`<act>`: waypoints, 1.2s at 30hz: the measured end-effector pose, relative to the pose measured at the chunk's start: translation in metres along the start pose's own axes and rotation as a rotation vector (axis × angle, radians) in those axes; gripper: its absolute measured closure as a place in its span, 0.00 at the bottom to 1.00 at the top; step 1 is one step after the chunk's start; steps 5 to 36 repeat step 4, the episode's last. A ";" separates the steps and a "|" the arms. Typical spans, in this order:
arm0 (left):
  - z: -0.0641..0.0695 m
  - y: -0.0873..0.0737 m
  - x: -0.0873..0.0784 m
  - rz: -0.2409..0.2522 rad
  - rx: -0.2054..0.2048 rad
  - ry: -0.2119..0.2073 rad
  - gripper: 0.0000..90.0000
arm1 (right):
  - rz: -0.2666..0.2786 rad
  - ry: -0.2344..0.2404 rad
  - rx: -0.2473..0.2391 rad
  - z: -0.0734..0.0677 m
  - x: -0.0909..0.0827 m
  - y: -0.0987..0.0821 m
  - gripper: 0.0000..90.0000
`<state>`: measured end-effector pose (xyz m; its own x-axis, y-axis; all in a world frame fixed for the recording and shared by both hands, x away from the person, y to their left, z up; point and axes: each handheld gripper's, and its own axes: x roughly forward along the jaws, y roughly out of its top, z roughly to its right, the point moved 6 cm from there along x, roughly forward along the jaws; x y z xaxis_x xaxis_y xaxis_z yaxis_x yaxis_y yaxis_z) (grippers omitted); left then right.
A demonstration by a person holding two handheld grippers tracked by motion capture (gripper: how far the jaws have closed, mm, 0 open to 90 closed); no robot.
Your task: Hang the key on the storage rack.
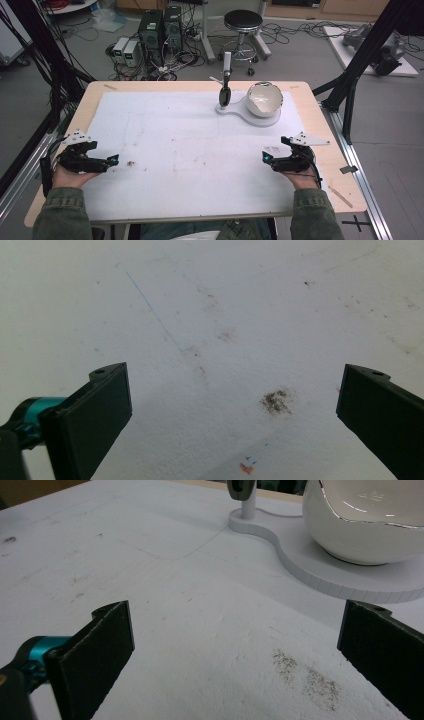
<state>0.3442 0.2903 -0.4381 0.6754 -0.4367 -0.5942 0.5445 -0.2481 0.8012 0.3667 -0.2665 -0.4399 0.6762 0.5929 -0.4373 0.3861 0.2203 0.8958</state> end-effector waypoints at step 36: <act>0.000 -0.002 -0.001 0.001 -0.007 -0.007 0.02 | 0.003 -0.006 0.002 0.001 -0.002 -0.001 0.01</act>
